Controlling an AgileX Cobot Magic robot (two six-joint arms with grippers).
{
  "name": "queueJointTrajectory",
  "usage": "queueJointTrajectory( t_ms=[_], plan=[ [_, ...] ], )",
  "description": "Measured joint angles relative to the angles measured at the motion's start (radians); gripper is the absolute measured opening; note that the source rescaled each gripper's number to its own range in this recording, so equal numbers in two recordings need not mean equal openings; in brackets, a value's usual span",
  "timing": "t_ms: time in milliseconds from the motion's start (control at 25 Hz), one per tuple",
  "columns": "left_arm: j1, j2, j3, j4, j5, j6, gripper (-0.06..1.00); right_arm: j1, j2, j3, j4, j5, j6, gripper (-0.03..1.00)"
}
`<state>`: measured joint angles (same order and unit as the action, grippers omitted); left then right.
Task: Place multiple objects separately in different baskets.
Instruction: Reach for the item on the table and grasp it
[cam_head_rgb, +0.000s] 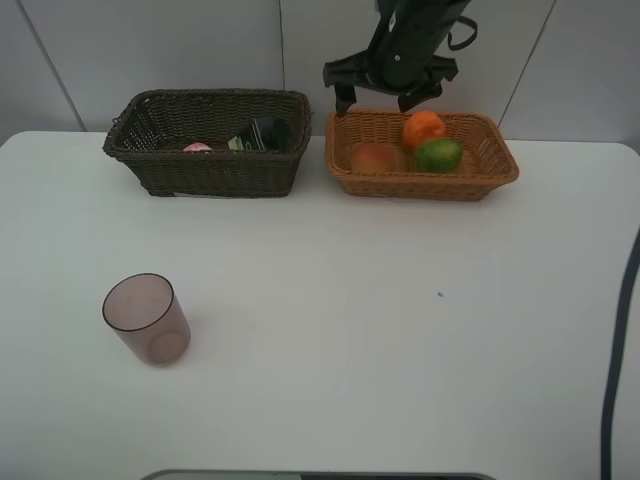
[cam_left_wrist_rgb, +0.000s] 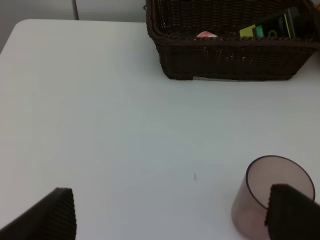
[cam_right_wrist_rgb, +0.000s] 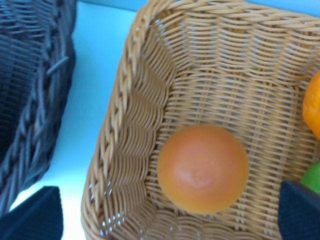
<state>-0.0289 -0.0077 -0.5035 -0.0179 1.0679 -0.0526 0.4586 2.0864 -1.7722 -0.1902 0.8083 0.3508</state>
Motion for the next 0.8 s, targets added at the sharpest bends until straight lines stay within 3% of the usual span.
queueJointTrajectory(
  t_ms=[280,640,800],
  plan=[
    [0.000,0.000,0.000,0.000,0.000,0.000,0.98,-0.017,-0.139,0.162,0.006,0.046,-0.042,0.84],
    [0.000,0.000,0.000,0.000,0.000,0.000,0.98,-0.220,-0.599,0.601,0.016,0.065,-0.052,0.84],
    [0.000,0.000,0.000,0.000,0.000,0.000,0.98,-0.255,-0.852,0.722,0.016,0.081,-0.052,0.84]
  ],
)
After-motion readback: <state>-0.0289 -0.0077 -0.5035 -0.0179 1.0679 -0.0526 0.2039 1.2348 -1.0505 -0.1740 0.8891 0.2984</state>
